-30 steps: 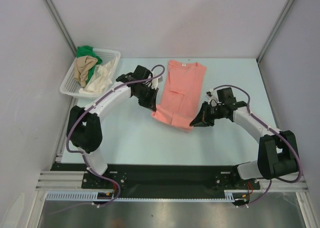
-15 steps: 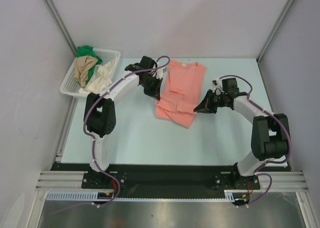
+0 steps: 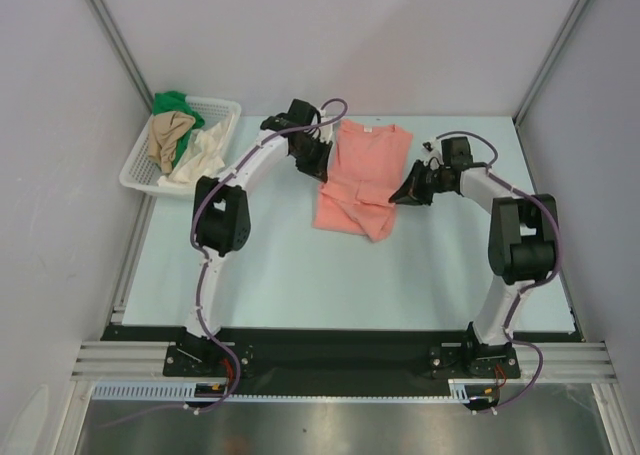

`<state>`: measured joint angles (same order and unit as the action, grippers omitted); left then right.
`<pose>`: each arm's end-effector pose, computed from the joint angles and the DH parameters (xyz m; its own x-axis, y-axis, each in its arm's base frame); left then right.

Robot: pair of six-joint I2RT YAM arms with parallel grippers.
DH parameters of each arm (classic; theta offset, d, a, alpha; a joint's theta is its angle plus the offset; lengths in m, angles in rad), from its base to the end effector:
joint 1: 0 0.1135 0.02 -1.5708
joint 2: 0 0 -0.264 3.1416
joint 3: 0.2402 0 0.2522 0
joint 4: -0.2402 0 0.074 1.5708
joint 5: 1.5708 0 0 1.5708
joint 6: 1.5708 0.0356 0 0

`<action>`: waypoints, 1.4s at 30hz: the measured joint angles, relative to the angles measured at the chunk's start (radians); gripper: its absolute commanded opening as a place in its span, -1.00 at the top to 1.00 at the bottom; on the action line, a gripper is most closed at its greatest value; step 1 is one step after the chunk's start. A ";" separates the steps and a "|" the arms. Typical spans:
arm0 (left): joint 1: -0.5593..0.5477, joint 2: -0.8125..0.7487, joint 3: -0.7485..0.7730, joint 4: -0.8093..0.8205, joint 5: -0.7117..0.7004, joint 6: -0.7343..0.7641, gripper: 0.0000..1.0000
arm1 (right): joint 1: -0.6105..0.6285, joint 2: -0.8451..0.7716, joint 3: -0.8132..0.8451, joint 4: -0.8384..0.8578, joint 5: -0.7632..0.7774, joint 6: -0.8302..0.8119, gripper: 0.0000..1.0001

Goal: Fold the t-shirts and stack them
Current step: Fold the tshirt

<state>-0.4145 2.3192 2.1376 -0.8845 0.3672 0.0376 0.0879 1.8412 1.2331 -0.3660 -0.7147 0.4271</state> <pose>0.4555 -0.2144 0.2279 -0.7805 0.3818 -0.4950 0.5645 0.7706 -0.2959 0.3790 0.0568 0.1937 -0.9294 0.2322 -0.2869 -0.0529 0.6854 0.7262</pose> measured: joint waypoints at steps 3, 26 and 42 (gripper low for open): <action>0.006 0.079 0.100 0.003 -0.026 0.027 -0.37 | -0.013 0.097 0.115 0.002 0.028 -0.022 0.09; 0.207 -0.211 -0.496 0.041 0.303 -0.092 -0.15 | 0.064 -0.169 -0.171 -0.119 0.081 -0.396 0.16; 0.180 -0.068 -0.441 0.090 0.370 -0.117 -0.13 | 0.192 -0.087 -0.153 -0.036 0.106 -0.491 0.03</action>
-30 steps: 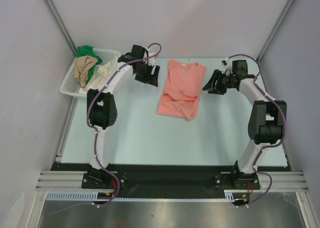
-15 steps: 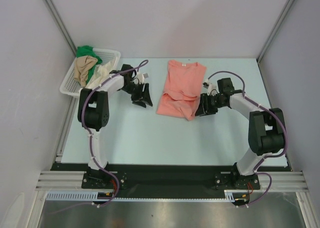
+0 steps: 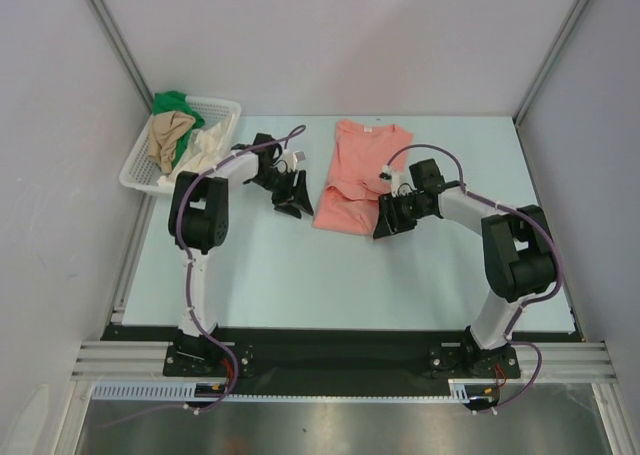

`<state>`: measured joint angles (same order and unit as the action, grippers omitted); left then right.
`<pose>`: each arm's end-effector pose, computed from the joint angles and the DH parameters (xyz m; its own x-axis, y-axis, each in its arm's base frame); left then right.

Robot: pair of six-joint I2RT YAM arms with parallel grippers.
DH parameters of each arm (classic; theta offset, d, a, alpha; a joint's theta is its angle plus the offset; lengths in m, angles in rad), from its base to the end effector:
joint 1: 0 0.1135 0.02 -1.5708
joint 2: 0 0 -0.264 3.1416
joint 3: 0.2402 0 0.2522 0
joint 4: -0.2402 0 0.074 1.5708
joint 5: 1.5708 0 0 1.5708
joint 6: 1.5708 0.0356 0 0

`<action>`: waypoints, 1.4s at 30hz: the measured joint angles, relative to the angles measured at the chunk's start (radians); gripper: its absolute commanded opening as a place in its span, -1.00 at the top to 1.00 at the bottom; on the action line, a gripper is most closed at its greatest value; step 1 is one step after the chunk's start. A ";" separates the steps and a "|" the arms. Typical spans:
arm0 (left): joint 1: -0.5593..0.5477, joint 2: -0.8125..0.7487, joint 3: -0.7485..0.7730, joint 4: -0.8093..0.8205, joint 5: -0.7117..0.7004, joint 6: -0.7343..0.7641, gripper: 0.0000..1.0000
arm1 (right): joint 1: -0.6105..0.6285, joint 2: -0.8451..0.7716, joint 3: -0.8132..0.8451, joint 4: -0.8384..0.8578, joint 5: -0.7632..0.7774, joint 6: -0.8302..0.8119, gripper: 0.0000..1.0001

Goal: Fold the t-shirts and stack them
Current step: Fold the tshirt

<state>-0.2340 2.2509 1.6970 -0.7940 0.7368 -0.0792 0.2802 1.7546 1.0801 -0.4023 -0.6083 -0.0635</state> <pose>0.4303 -0.1272 0.1431 -0.9707 0.1712 -0.1685 0.2402 0.7017 -0.6707 0.3269 0.1152 0.1761 -0.8135 -0.2883 -0.5051 -0.5400 0.6968 0.4720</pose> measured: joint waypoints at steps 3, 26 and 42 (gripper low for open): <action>-0.014 0.013 0.010 -0.001 0.004 0.000 -0.13 | 0.014 0.006 0.000 0.009 0.005 -0.002 0.02; -0.055 0.040 0.033 -0.007 0.005 0.009 0.97 | 0.059 0.055 0.000 0.061 0.018 -0.039 1.00; -0.058 0.040 0.037 -0.027 -0.001 0.035 0.99 | -0.045 -0.086 -0.080 0.002 -0.010 -0.069 1.00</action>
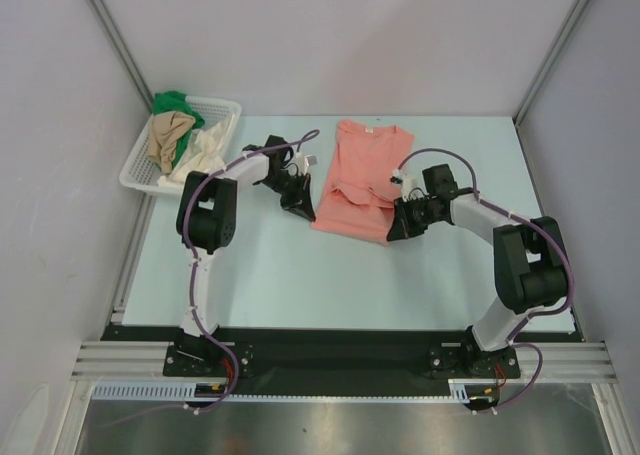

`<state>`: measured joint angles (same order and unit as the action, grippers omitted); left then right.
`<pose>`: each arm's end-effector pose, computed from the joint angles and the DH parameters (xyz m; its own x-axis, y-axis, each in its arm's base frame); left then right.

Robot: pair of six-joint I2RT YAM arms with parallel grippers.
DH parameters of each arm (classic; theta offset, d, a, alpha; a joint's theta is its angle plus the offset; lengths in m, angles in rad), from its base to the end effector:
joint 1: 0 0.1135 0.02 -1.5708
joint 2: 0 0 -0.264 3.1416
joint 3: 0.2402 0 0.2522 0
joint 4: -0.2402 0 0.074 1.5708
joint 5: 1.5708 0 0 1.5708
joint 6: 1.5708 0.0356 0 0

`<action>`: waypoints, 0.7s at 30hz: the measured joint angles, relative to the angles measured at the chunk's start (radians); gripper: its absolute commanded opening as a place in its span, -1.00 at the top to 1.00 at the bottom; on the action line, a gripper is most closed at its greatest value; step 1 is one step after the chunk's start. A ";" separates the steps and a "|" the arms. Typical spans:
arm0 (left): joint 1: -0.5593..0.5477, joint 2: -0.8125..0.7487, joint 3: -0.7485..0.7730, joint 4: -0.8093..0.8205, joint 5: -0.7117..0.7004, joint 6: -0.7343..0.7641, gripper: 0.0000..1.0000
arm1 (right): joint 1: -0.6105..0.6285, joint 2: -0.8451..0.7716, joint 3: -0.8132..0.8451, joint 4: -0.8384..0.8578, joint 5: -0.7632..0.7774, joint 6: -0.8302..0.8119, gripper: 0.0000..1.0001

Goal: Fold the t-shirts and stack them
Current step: Fold the tshirt

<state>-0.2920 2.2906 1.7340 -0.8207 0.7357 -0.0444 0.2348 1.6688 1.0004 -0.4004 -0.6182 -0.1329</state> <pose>0.4270 -0.1533 0.1350 -0.9538 0.2524 -0.1629 0.2950 0.6847 -0.6665 0.3111 0.0956 0.1812 -0.7840 -0.2986 -0.5443 -0.5697 0.6943 0.4398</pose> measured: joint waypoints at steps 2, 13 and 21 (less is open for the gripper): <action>-0.002 0.000 0.002 -0.002 -0.003 0.001 0.99 | 0.000 -0.002 -0.016 0.000 -0.001 0.000 0.88; 0.011 -0.055 0.025 -0.037 -0.101 0.019 -0.49 | -0.045 -0.062 -0.033 -0.076 -0.005 0.051 0.05; 0.067 -0.084 -0.029 -0.064 -0.021 0.014 -0.54 | -0.047 -0.078 -0.161 0.008 -0.092 0.256 -0.12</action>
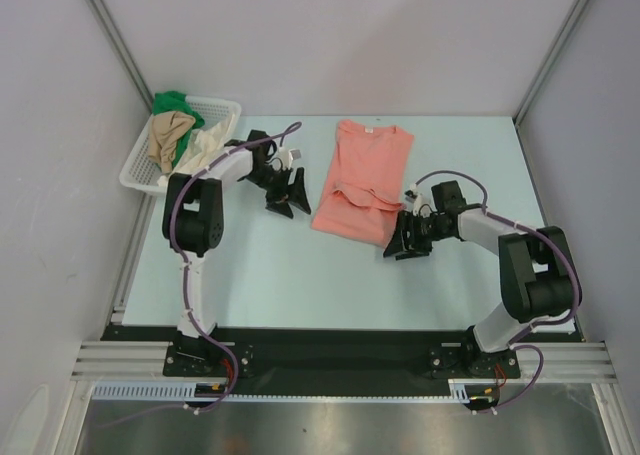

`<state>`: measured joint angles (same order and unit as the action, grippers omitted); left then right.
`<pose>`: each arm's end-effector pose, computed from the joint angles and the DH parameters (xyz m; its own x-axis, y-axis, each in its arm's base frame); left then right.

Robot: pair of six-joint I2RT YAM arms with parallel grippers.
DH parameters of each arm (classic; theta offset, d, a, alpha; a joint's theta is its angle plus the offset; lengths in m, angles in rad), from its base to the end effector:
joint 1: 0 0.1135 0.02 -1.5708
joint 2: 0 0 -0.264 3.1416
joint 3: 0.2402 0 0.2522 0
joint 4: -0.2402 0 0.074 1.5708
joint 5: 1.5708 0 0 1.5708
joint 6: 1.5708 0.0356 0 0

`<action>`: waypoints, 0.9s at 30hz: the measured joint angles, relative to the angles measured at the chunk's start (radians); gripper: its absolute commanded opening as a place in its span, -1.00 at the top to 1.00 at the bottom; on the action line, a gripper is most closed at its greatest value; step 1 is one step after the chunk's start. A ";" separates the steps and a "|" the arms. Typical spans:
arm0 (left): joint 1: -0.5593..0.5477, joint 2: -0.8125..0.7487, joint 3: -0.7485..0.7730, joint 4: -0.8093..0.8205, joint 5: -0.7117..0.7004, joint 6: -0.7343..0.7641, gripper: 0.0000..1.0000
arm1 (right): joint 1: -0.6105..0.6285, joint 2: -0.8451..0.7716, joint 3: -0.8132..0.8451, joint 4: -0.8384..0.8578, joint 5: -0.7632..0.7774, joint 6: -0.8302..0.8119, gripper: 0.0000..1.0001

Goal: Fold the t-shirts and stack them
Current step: Fold the tshirt

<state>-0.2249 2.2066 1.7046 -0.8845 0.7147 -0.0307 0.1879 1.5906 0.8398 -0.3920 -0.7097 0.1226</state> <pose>0.4226 -0.1206 0.1615 -0.9666 0.1974 -0.1634 0.2560 0.7159 -0.6496 0.2778 0.0764 0.1623 -0.9369 -0.0837 -0.3394 -0.2950 0.7103 0.6391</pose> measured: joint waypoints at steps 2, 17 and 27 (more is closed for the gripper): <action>0.002 0.002 -0.003 -0.002 0.023 -0.006 -0.55 | -0.002 0.019 -0.011 0.020 -0.006 0.047 -0.15; -0.008 0.084 0.003 -0.005 0.154 -0.040 -0.45 | -0.047 0.146 -0.011 0.250 -0.023 0.338 -0.18; -0.054 0.119 0.039 -0.008 0.172 -0.048 -0.25 | -0.029 0.167 -0.011 0.290 -0.032 0.406 -0.14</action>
<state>-0.2787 2.3257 1.7439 -0.8921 0.8864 -0.0792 0.1589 1.7580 0.8288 -0.1017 -0.7418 0.5282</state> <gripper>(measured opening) 0.640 0.574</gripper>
